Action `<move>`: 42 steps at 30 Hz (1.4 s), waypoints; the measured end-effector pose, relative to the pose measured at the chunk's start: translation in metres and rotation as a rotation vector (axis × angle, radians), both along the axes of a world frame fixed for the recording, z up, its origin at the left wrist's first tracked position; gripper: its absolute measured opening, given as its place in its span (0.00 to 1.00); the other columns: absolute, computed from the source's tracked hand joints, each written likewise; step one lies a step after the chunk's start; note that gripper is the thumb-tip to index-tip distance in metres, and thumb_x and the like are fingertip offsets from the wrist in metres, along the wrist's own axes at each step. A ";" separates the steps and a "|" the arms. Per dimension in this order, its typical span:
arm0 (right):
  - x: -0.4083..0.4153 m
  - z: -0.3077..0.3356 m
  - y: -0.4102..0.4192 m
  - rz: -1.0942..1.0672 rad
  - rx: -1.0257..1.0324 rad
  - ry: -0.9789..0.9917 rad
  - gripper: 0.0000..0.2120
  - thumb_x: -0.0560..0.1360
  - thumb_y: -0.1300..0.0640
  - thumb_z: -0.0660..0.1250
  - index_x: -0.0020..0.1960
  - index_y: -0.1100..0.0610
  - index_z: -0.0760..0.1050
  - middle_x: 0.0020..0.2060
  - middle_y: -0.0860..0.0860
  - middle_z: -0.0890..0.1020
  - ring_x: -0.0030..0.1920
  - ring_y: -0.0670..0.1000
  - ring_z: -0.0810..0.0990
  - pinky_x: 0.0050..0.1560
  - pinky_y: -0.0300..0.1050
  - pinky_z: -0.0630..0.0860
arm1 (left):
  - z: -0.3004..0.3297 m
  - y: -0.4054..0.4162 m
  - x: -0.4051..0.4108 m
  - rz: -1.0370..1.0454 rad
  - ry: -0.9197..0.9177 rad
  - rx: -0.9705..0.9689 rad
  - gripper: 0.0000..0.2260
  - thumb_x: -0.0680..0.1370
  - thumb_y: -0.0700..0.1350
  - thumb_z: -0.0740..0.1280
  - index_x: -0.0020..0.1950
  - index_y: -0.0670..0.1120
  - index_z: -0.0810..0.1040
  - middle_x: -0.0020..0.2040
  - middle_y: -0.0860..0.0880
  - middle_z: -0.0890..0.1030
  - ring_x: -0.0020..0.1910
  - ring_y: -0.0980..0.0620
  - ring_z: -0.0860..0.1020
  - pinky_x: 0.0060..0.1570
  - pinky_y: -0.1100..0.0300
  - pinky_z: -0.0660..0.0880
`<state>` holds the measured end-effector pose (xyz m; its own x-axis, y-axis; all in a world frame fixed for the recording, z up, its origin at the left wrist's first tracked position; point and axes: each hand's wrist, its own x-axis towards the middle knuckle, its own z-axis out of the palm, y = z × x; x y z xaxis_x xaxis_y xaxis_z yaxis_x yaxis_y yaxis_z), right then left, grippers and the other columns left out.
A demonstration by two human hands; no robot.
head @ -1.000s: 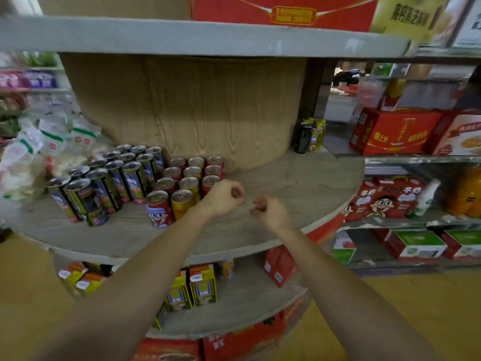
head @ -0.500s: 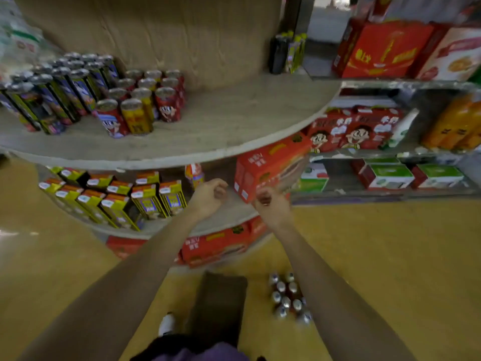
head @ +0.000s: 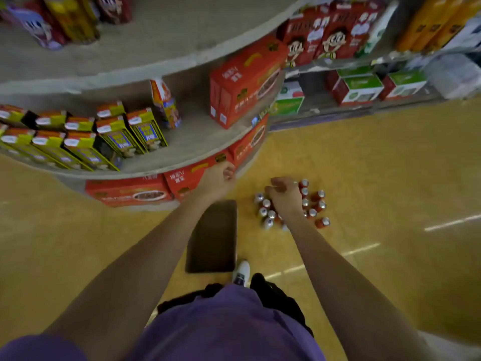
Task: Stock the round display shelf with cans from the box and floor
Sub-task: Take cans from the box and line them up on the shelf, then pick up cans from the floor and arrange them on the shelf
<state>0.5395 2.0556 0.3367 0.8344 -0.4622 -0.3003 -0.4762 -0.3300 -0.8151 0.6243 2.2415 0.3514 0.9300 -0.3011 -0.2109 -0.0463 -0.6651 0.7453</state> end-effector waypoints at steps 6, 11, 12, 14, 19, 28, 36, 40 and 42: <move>-0.054 -0.016 0.010 -0.010 -0.126 0.081 0.14 0.74 0.58 0.70 0.59 0.58 0.78 0.47 0.49 0.81 0.52 0.51 0.80 0.48 0.41 0.72 | -0.037 0.011 -0.051 -0.181 0.015 0.132 0.15 0.77 0.43 0.68 0.63 0.44 0.76 0.60 0.46 0.79 0.59 0.47 0.78 0.60 0.53 0.74; -0.102 -0.019 0.003 -0.073 -0.146 0.120 0.14 0.74 0.59 0.71 0.58 0.59 0.76 0.50 0.51 0.80 0.53 0.53 0.79 0.54 0.50 0.75 | -0.050 0.002 -0.081 -0.430 -0.093 0.258 0.17 0.79 0.44 0.66 0.67 0.45 0.73 0.64 0.45 0.77 0.61 0.44 0.76 0.58 0.51 0.74; -0.110 -0.020 0.001 -0.093 -0.151 0.127 0.14 0.73 0.59 0.72 0.58 0.59 0.76 0.51 0.52 0.81 0.53 0.54 0.79 0.54 0.51 0.76 | -0.051 -0.002 -0.084 -0.449 -0.092 0.246 0.17 0.78 0.44 0.66 0.67 0.45 0.73 0.63 0.45 0.77 0.61 0.44 0.76 0.57 0.50 0.74; -0.121 -0.021 -0.004 -0.119 -0.161 0.143 0.14 0.72 0.59 0.72 0.57 0.58 0.76 0.51 0.52 0.81 0.53 0.55 0.79 0.55 0.52 0.76 | -0.052 -0.014 -0.090 -0.471 -0.080 0.218 0.16 0.77 0.43 0.67 0.65 0.44 0.74 0.61 0.45 0.77 0.60 0.44 0.76 0.56 0.51 0.73; -0.127 -0.022 -0.029 -0.132 -0.204 0.143 0.15 0.72 0.60 0.72 0.58 0.55 0.77 0.49 0.46 0.78 0.52 0.51 0.79 0.55 0.49 0.76 | -0.045 -0.048 -0.095 -0.490 -0.056 0.146 0.14 0.78 0.45 0.66 0.63 0.45 0.76 0.61 0.45 0.78 0.61 0.45 0.75 0.59 0.49 0.74; -0.114 -0.046 -0.110 -0.124 -0.189 0.145 0.18 0.72 0.59 0.72 0.61 0.57 0.76 0.55 0.53 0.81 0.55 0.53 0.79 0.53 0.47 0.75 | -0.057 -0.132 -0.079 -0.515 -0.040 0.243 0.13 0.77 0.44 0.67 0.60 0.46 0.77 0.59 0.47 0.79 0.58 0.47 0.77 0.58 0.47 0.75; -0.093 -0.090 -0.226 -0.001 -0.110 0.201 0.18 0.72 0.58 0.71 0.61 0.56 0.74 0.56 0.53 0.80 0.55 0.54 0.78 0.52 0.46 0.74 | -0.066 -0.238 -0.075 -0.373 0.009 0.340 0.13 0.77 0.44 0.67 0.61 0.45 0.77 0.59 0.46 0.79 0.59 0.45 0.77 0.57 0.51 0.74; -0.084 -0.117 -0.265 0.114 -0.088 0.289 0.21 0.72 0.57 0.72 0.64 0.55 0.74 0.60 0.53 0.78 0.58 0.54 0.78 0.57 0.48 0.75 | -0.080 -0.273 -0.076 -0.238 0.065 0.335 0.13 0.77 0.44 0.67 0.61 0.44 0.77 0.59 0.45 0.80 0.58 0.44 0.78 0.55 0.53 0.75; -0.076 -0.126 -0.279 0.160 -0.069 0.310 0.21 0.72 0.58 0.72 0.63 0.56 0.74 0.60 0.54 0.77 0.59 0.54 0.78 0.59 0.47 0.74 | -0.085 -0.283 -0.077 -0.177 0.091 0.339 0.13 0.78 0.45 0.67 0.62 0.44 0.76 0.61 0.45 0.79 0.58 0.45 0.78 0.56 0.53 0.75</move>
